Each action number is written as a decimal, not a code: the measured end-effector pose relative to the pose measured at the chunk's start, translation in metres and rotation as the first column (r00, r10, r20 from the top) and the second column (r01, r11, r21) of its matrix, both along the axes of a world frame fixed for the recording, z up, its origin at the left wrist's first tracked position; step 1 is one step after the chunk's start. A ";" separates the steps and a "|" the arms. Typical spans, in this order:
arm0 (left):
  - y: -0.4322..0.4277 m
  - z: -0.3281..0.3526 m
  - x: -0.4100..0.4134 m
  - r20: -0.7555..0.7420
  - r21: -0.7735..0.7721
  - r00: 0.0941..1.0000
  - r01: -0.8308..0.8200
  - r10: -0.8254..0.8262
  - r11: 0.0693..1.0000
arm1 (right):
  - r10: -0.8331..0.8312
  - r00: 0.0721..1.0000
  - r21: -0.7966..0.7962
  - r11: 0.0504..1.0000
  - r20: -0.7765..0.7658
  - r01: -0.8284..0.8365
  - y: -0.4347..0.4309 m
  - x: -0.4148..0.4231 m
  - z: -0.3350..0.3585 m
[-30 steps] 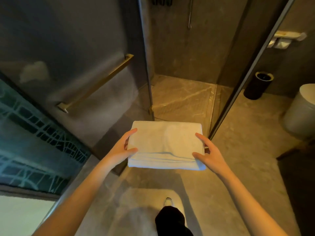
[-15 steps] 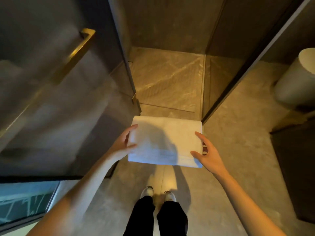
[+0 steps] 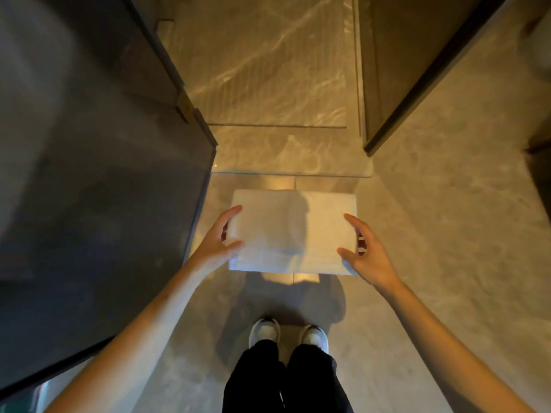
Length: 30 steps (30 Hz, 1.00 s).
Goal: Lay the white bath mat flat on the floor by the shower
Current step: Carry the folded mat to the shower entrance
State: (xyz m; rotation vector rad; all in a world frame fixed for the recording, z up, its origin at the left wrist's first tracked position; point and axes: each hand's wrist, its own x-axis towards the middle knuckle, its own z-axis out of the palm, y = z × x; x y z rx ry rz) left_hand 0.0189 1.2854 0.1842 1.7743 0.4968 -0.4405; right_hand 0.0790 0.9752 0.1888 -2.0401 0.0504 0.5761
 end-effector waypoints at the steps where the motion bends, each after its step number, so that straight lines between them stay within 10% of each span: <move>1: -0.001 -0.030 0.004 0.000 -0.008 1.000 0.001 -0.001 1.000 | 0.004 1.000 -0.002 1.000 0.000 -0.004 -0.002 0.003 -0.030; 14: -0.010 -0.353 0.040 0.026 -0.011 0.999 0.031 -0.031 0.999 | 0.089 0.996 -0.059 0.994 -0.013 -0.089 -0.014 0.044 -0.341; 30: -0.006 -0.420 0.031 0.043 0.107 0.999 0.008 -0.013 0.994 | 0.099 0.993 -0.066 0.993 -0.063 -0.103 -0.018 0.034 -0.418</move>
